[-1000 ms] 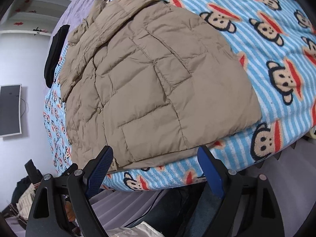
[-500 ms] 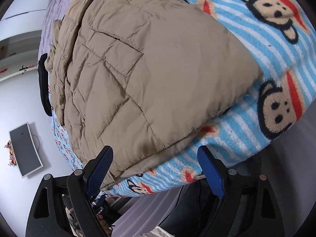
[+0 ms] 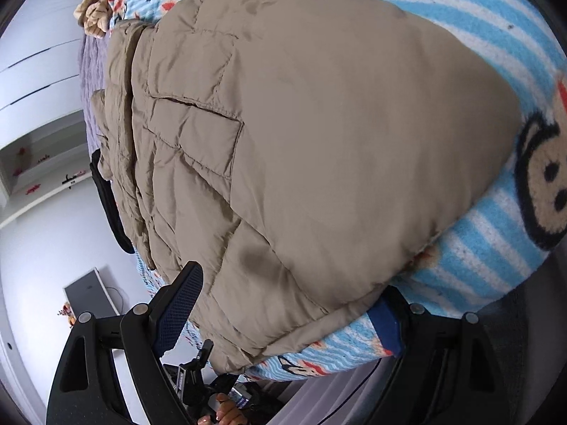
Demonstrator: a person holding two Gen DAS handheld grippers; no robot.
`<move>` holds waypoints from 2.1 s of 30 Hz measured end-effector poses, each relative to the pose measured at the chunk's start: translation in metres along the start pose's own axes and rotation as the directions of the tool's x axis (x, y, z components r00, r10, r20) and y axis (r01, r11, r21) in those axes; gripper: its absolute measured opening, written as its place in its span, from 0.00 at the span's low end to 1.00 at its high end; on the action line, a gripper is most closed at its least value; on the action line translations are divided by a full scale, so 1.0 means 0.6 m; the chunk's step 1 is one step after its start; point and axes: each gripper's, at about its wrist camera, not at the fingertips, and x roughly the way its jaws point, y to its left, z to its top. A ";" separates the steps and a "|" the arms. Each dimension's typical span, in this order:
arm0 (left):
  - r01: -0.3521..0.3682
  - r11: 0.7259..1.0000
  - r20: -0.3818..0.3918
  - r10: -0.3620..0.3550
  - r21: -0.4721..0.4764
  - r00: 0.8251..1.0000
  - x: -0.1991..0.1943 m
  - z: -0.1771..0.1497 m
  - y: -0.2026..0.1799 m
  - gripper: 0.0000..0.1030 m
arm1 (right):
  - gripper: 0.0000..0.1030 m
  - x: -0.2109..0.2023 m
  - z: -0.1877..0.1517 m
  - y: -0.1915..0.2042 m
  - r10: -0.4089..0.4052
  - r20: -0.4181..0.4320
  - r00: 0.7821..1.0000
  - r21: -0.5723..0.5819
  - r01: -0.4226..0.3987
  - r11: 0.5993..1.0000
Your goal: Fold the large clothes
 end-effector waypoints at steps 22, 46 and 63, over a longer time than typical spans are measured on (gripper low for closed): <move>0.043 0.983 0.179 -0.075 0.177 0.981 -0.151 0.049 -0.118 0.10 | 0.07 -0.052 0.018 0.100 -0.007 0.062 0.998 -0.227 0.021 0.974; -0.090 0.916 0.401 -0.081 0.390 0.913 -0.230 0.367 -0.387 0.10 | 0.06 -0.103 0.107 0.601 0.096 0.251 0.963 -0.701 0.113 0.704; -0.274 0.894 0.386 0.127 0.354 0.914 0.077 0.545 -0.355 0.10 | 0.06 0.161 0.344 0.629 -0.048 0.211 0.976 -0.624 0.173 0.762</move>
